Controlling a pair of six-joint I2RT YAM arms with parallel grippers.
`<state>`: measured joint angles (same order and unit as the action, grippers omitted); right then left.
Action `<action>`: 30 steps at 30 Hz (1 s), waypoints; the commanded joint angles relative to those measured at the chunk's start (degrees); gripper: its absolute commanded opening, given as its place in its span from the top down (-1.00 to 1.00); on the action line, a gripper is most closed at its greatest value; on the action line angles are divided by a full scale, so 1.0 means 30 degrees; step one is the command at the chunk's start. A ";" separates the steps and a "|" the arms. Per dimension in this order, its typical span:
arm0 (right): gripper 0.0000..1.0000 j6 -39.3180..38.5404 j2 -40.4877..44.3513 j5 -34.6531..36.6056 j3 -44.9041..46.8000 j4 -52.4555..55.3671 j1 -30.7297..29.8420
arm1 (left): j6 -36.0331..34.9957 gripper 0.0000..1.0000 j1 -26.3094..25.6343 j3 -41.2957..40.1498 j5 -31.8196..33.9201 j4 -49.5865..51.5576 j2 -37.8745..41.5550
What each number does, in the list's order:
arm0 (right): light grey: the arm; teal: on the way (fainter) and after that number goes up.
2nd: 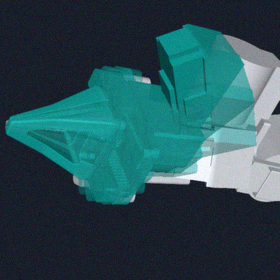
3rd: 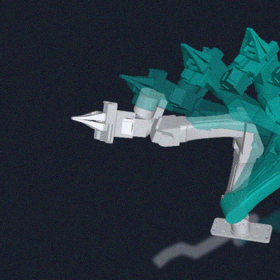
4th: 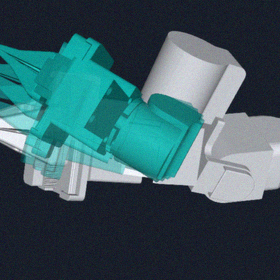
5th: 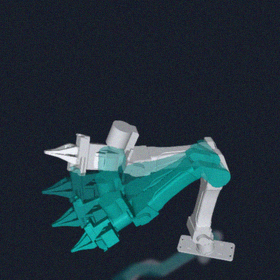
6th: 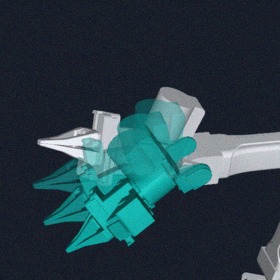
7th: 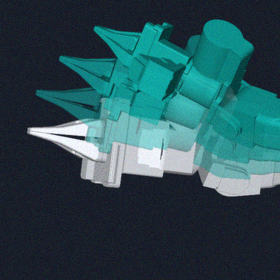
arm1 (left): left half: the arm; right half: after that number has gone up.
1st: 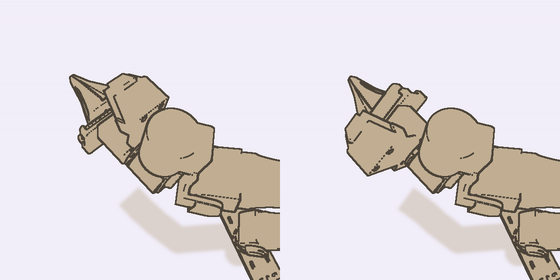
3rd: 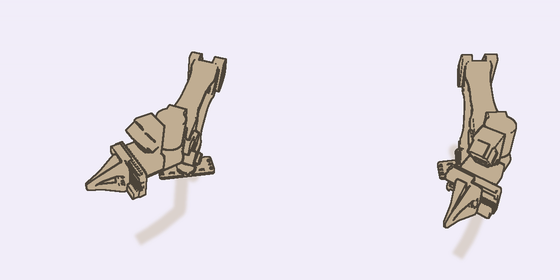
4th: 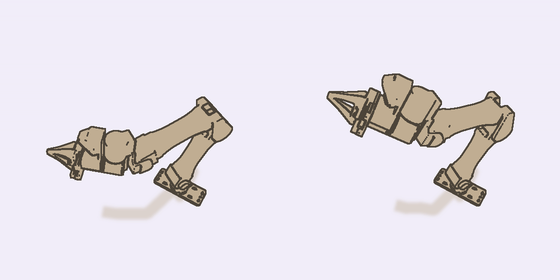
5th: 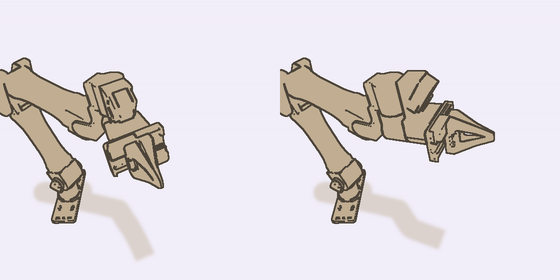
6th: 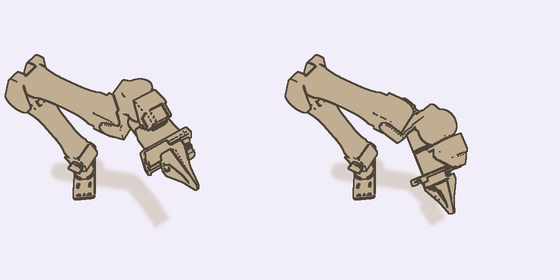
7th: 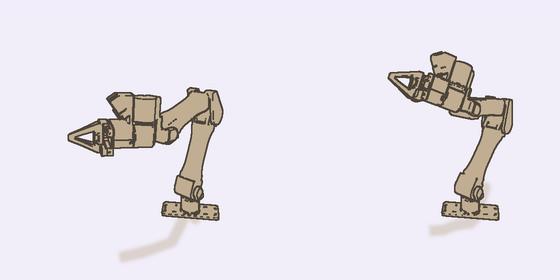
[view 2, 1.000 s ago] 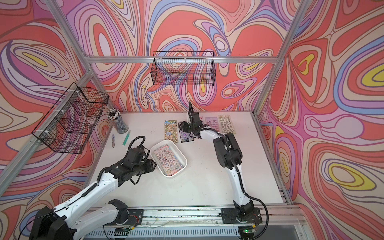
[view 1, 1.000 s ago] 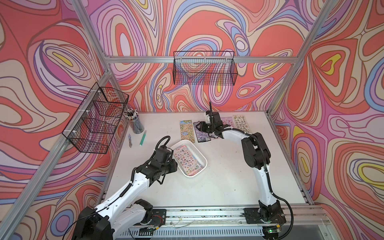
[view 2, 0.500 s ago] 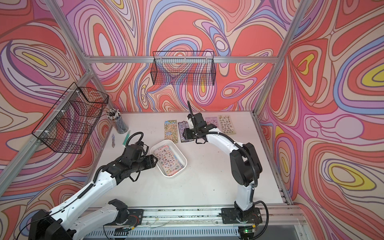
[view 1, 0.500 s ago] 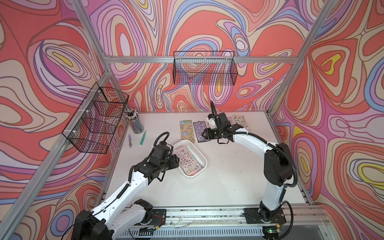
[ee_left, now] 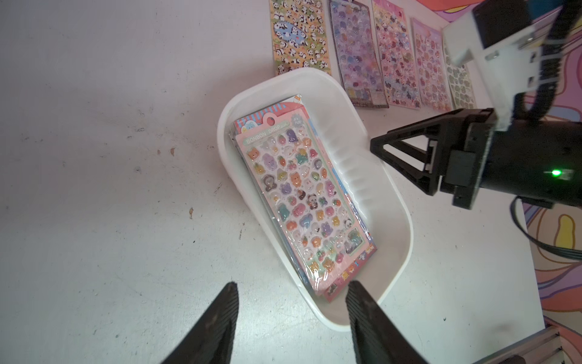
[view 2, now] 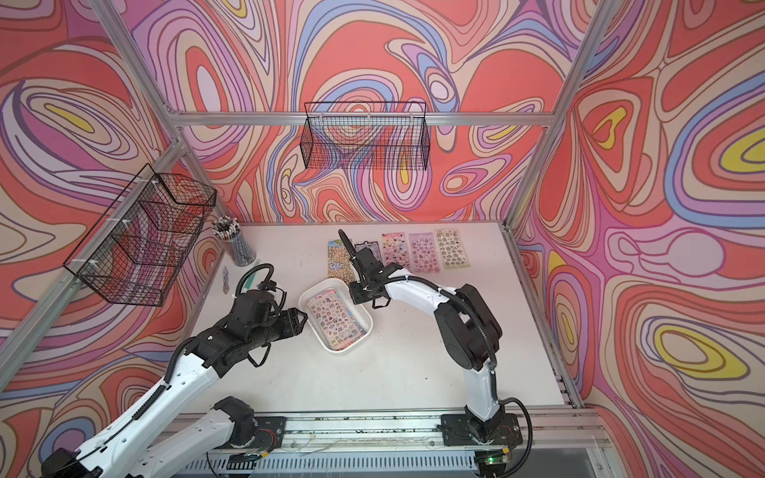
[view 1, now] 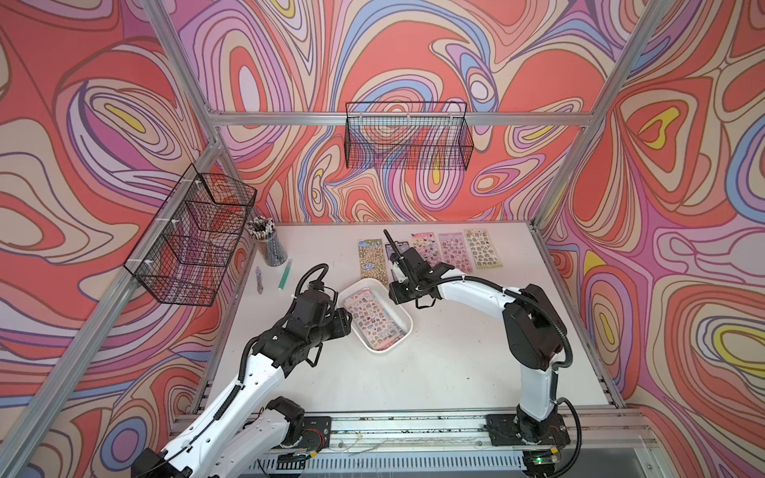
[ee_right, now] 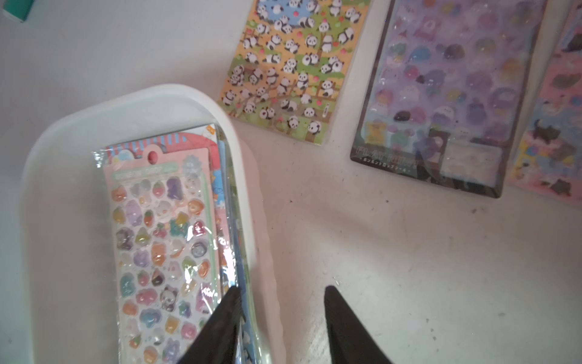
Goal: Take the stickers out of the storage box
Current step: Adjust the storage box at the center of the board.
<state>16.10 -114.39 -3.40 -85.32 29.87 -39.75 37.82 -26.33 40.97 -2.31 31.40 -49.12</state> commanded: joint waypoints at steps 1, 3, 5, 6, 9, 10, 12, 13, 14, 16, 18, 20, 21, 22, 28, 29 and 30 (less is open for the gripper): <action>0.21 0.0013 -0.0850 0.0811 -0.0605 0.0583 -0.0242 | 0.0229 -0.16 -0.0058 -0.0433 0.0422 0.1016 0.0471; 0.26 0.0083 -0.1120 0.0715 -0.0649 0.0549 -0.0310 | 0.0226 -0.16 -0.0072 -0.0569 0.0459 0.1026 0.0609; 0.37 0.0279 -0.1159 0.0701 -0.0595 0.0486 -0.0318 | 0.0226 -0.15 -0.0086 -0.0649 0.0491 0.1016 0.0671; 0.44 0.0371 -0.1116 0.0640 -0.0547 0.0424 -0.0316 | 0.0181 -0.15 -0.0077 -0.0647 0.0483 0.0977 0.0664; 0.60 0.0648 -0.0832 0.0419 -0.0455 0.0297 -0.0316 | 0.0107 -0.15 -0.0090 -0.0559 0.0483 0.0840 0.0501; 0.66 0.0739 -0.0661 0.0254 -0.0323 0.0210 -0.0317 | 0.0080 -0.14 -0.0072 -0.0516 0.0457 0.0766 0.0413; 0.73 0.0961 -0.0356 -0.0118 0.0024 -0.0012 -0.0316 | 0.0063 -0.14 -0.0073 -0.0451 0.0413 0.0639 0.0226; 0.77 0.1041 -0.0179 -0.0350 0.0251 -0.0231 -0.0323 | 0.0054 -0.14 -0.0073 -0.0417 0.0354 0.0548 0.0134; 0.79 0.1134 -0.0023 -0.0576 0.0499 -0.0399 -0.0317 | 0.0061 -0.14 -0.0094 -0.0372 0.0303 0.0499 0.0054; 0.85 0.1428 0.0392 -0.1069 0.1132 -0.0804 -0.0290 | 0.0020 -0.14 -0.0070 -0.0270 0.0263 0.0440 -0.0075; 0.90 0.1808 0.0953 -0.1641 0.1958 -0.1449 -0.0148 | -0.0054 -0.14 -0.0070 -0.0167 0.0245 0.0475 -0.0164; 0.96 0.2234 0.1608 -0.2328 0.2990 -0.2278 0.0221 | -0.0080 -0.13 -0.0072 -0.0063 0.0249 0.0518 -0.0149; 0.98 0.2475 0.2066 -0.2783 0.3554 -0.2706 0.0457 | -0.0120 -0.13 -0.0079 -0.0019 0.0278 0.0570 -0.0120; 0.99 0.2655 0.2617 -0.3338 0.4190 -0.3334 0.0708 | -0.0117 -0.13 -0.0073 0.0050 0.0279 0.0605 -0.0069; 1.00 0.4362 0.5007 -0.7407 0.7760 -0.7684 0.2426 | -0.0127 -0.13 -0.0077 0.0508 0.0291 0.0838 0.0034; 1.00 0.4714 0.5214 -0.8021 0.8266 -0.8317 0.2688 | -0.0118 -0.12 -0.0079 0.0566 0.0322 0.0878 0.0029; 1.00 0.5064 0.5393 -0.8591 0.8774 -0.8995 0.2906 | -0.0099 -0.11 -0.0093 0.0610 0.0344 0.0914 0.0085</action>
<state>26.98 -101.19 -20.25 -61.34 13.23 -32.12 37.74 -26.33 40.82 -1.87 32.80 -49.56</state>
